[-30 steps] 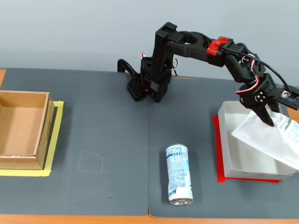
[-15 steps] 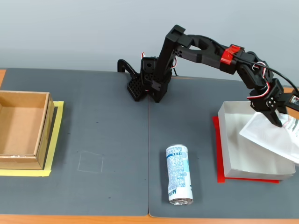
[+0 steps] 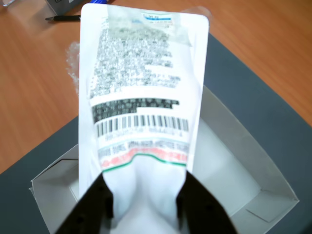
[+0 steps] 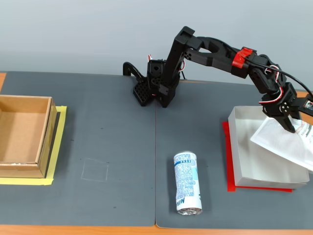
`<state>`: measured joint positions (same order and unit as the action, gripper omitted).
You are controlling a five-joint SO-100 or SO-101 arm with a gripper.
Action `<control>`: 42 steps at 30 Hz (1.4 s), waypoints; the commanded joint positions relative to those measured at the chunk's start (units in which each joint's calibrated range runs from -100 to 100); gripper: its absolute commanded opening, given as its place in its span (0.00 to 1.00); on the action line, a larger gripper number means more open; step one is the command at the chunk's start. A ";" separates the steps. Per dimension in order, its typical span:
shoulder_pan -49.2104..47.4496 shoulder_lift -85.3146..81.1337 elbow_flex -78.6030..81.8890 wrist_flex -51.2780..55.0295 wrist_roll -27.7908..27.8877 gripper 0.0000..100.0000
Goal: Pick the sandwich and put it in the gray box
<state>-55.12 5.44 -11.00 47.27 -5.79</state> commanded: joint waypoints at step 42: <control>14.43 -16.84 2.36 2.38 0.66 0.02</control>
<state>-44.95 -4.76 -10.37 49.26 -5.74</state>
